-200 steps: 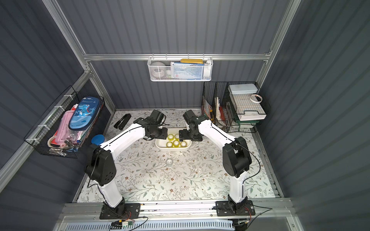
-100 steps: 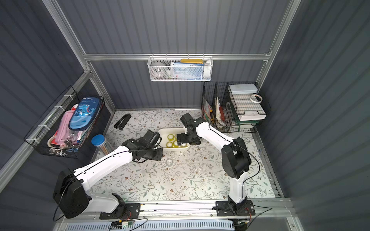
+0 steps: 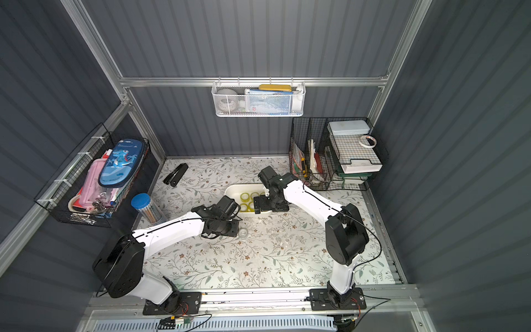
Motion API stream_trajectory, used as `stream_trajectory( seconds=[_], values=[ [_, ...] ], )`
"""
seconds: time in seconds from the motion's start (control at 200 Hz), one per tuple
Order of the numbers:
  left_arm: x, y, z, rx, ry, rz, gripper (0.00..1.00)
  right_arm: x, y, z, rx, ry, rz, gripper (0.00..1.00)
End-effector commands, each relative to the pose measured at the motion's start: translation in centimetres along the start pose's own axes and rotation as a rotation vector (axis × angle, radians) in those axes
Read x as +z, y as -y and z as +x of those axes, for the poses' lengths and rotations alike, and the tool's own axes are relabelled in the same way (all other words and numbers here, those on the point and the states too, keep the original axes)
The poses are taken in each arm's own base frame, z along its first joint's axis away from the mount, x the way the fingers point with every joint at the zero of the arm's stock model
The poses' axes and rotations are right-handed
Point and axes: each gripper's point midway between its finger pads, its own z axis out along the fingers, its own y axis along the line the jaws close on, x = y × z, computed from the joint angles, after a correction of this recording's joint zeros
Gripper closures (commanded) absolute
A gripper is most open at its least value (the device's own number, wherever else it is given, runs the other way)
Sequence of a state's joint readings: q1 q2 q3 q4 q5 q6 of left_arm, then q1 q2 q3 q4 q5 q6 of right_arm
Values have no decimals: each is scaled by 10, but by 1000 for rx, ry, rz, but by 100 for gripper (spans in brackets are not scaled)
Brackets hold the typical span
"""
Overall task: Put the transparent tape into the storage box
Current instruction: Pick up the tape at the center of the board.
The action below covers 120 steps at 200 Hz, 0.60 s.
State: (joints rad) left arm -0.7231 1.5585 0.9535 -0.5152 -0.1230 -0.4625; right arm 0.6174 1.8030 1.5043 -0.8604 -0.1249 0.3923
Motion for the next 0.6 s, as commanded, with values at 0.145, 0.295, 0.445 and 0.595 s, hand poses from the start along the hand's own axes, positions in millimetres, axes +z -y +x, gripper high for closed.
stream_trajectory(
  seconds=[0.145, 0.295, 0.445, 0.595],
  values=[
    [20, 12, -5, -13, -3, 29, 53, -4, 9, 7, 17, 8, 31, 1],
    [34, 10, 1, -6, -42, 10, 54, -4, 11, 8, 22, 11, 39, 1],
    [44, 8, 9, -8, -68, 3, 58, -4, 12, 10, 25, 11, 43, 1],
    [48, 11, 11, -5, -78, 3, 71, -4, 13, 12, 29, 9, 44, 1]
  ],
)
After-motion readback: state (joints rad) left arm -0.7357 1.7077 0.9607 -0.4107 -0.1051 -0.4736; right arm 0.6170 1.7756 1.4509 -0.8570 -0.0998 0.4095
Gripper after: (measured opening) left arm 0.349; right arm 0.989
